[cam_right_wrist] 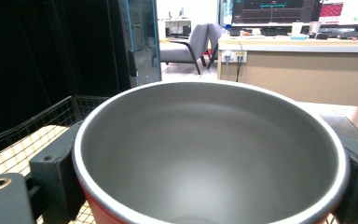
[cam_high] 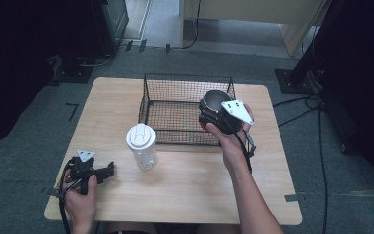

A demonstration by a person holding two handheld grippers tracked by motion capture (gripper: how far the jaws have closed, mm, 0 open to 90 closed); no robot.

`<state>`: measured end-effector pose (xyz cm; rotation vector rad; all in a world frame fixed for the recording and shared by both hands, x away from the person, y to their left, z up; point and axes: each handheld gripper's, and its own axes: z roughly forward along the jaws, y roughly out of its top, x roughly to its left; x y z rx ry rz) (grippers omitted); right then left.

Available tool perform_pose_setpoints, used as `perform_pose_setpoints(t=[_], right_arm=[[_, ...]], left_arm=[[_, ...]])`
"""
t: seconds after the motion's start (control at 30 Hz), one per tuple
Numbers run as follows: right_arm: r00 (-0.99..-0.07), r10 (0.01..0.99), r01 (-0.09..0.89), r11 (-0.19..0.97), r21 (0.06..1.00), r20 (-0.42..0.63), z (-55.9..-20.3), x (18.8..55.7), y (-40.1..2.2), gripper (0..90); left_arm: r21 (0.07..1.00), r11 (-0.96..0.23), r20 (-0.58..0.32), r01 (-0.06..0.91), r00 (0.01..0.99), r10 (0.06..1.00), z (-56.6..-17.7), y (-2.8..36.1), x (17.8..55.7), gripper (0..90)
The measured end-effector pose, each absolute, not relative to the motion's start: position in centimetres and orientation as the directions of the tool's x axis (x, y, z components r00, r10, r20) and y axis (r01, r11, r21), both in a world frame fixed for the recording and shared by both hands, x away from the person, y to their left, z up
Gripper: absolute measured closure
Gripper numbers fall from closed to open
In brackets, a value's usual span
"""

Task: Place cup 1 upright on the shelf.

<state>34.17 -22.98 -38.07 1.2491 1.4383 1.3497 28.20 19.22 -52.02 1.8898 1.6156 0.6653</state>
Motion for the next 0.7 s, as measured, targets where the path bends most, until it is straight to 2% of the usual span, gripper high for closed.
perform_pose_setpoints(t=[0.7], right_arm=[[-0.156, 0.985, 0.233, -0.034, 0.972, 0.072, -40.7, 37.2, -22.3, 6.9]], left_arm=[[0.693, -0.119, 0.014, 0.711, 0.152, 0.988, -52.0, 19.2, 28.2, 0.0]])
